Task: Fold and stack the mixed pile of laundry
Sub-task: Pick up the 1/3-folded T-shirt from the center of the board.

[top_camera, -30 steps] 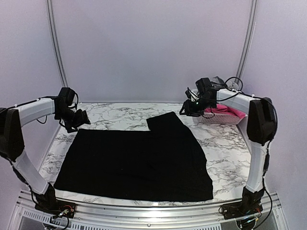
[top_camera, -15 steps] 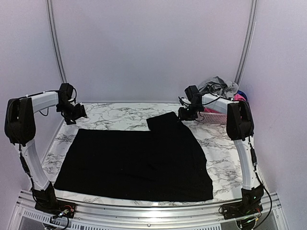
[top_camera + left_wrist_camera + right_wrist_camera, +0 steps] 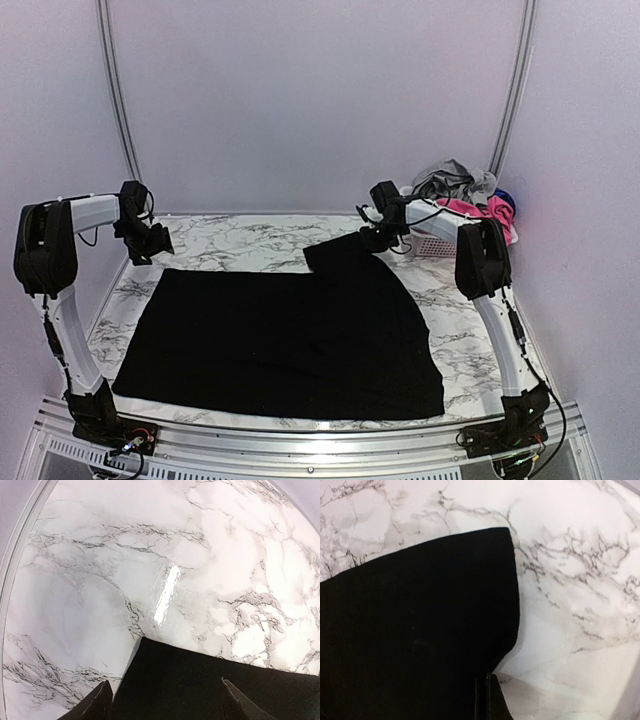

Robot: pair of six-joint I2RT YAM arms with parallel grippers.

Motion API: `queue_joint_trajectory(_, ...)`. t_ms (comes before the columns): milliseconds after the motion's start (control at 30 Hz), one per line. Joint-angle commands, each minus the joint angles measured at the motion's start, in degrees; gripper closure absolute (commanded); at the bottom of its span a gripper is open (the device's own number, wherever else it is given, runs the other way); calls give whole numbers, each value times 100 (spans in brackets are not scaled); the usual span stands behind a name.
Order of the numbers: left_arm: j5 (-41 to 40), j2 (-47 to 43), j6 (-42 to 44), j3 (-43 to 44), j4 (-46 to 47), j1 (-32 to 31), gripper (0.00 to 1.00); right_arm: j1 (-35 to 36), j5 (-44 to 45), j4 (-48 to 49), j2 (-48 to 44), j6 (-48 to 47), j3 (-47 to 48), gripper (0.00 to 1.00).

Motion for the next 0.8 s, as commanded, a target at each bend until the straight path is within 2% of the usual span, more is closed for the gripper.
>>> queue_joint_trajectory(0, 291, 287, 376, 172, -92, 169, 26, -313, -66, -210, 504, 97, 681, 100)
queue_joint_trajectory(100, 839, 484, 458, 182, 22, 345, 34, -412, -392, 19, 507, 139, 828, 100)
queue_joint_trajectory(200, 1002, 620, 660, 220, 127, 356, 43, -416, -695, 141, 501, 172, 812, 100)
queue_joint_trajectory(500, 819, 963, 920, 305, 355, 354, 48, -414, -958, 332, 465, 391, 736, 100)
queue_joint_trajectory(767, 1000, 1308, 894, 510, 365, 356, 62, -448, -886, 404, 482, 459, 744, 100)
